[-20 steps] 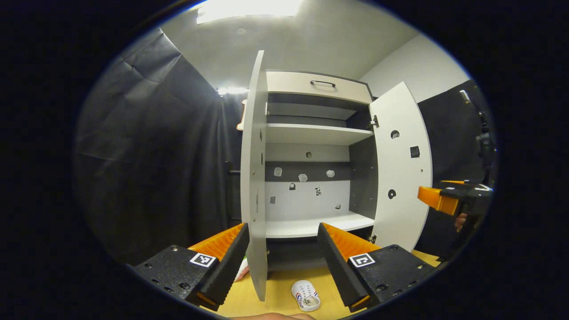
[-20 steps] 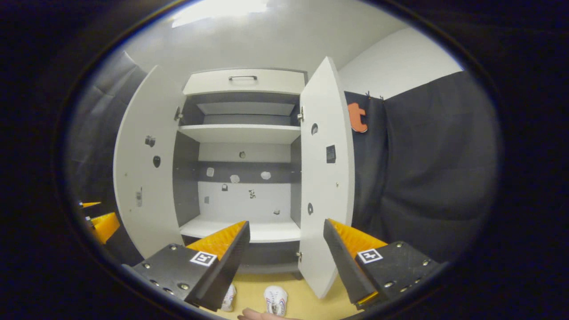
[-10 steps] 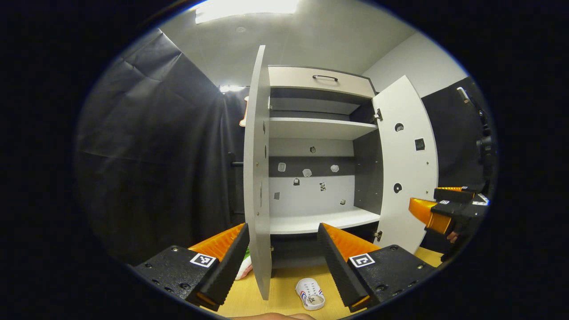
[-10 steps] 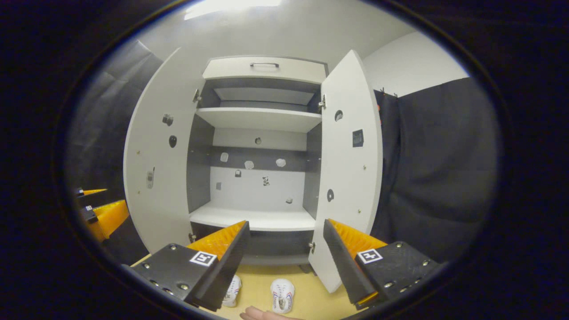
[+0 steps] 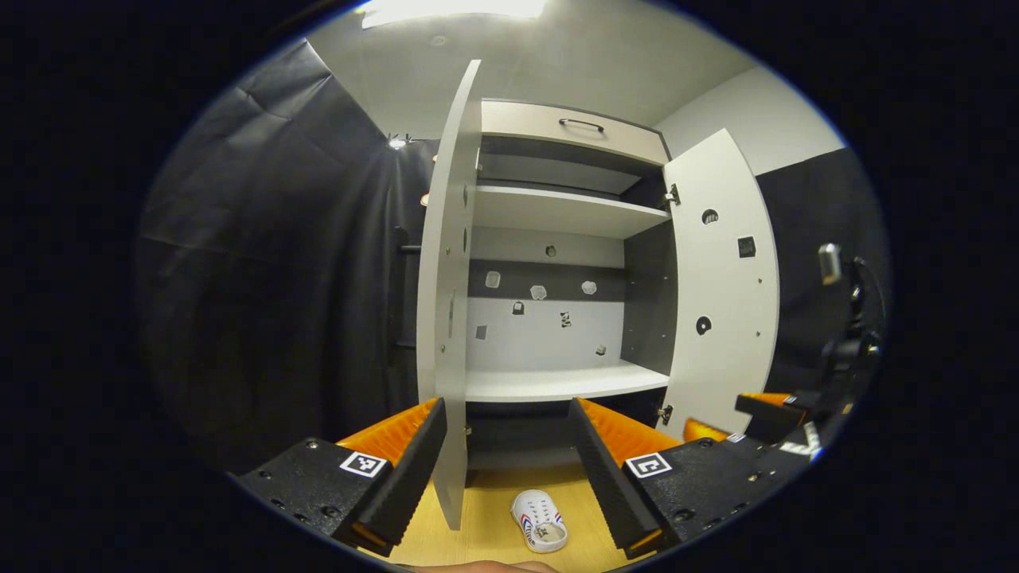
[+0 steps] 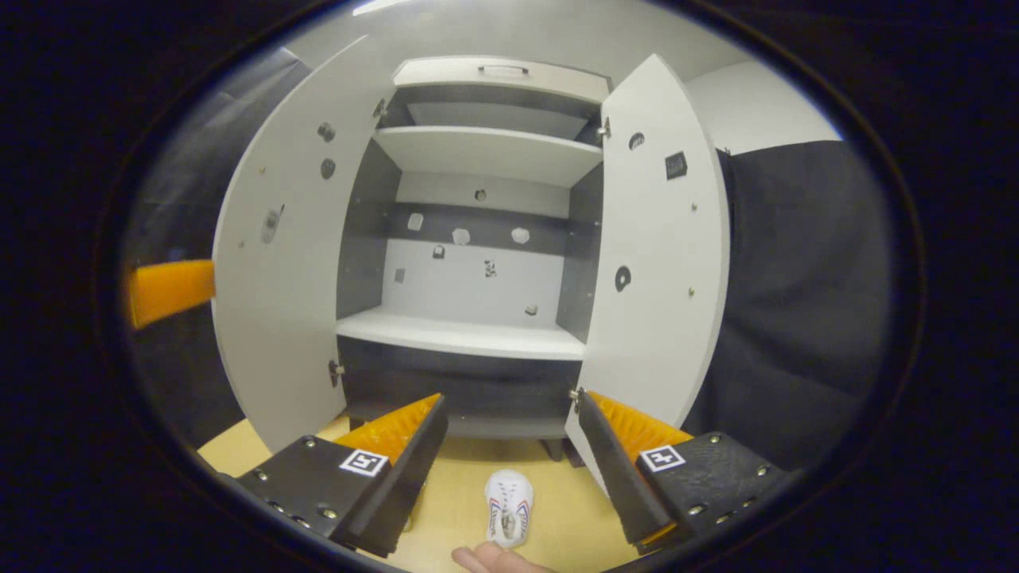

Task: Grab one shoe with the right hand and put it into the shoe cabinet, grab the other shoe with the left hand and put it into the shoe cabinet; then close the right door with the right hand and the left door with the left hand.

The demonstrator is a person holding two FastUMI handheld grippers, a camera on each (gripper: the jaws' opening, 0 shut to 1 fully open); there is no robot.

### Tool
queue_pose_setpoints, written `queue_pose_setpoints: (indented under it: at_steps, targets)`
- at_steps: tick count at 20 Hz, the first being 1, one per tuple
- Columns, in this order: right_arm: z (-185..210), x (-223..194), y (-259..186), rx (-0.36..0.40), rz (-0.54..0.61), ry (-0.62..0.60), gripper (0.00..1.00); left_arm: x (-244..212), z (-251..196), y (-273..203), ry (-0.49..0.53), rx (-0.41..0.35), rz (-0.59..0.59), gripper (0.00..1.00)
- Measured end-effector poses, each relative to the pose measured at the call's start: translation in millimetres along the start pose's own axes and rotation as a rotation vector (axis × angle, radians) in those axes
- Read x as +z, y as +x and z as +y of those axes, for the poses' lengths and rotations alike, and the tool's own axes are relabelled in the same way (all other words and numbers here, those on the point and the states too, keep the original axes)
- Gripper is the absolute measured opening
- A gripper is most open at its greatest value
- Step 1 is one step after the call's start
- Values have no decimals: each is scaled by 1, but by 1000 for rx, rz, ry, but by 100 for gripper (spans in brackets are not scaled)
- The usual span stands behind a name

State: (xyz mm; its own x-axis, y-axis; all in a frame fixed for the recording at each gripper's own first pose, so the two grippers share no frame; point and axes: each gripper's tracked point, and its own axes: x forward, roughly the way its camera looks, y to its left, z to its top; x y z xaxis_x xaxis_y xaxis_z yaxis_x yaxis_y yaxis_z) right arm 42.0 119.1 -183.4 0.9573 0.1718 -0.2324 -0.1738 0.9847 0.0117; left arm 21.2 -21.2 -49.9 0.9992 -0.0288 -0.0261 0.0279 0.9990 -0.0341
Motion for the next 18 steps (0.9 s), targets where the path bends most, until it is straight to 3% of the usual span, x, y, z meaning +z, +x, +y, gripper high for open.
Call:
queue_pose_setpoints:
  at_steps: [1,8,10,13,16,17,18]
  targets:
    - [3,-24,8,5,25,-24,99,-5,0,-2,3,8,-1,90]
    - [13,-186,59,-3,155,-139,99,-58,-5,-3,1,40,37,94]
    - [20,-227,67,29,218,-147,100,-79,-8,-1,-21,26,74,94]
    - [22,-266,73,54,299,-134,100,-106,-13,6,-60,-2,139,93]
    - [25,-284,78,60,325,-78,93,-125,-14,9,-71,-16,207,94]
    - [29,-289,79,67,325,-62,90,-127,-12,9,-63,-19,211,94]
    - [32,-293,79,69,333,-47,80,-127,-9,9,-61,-14,203,94]
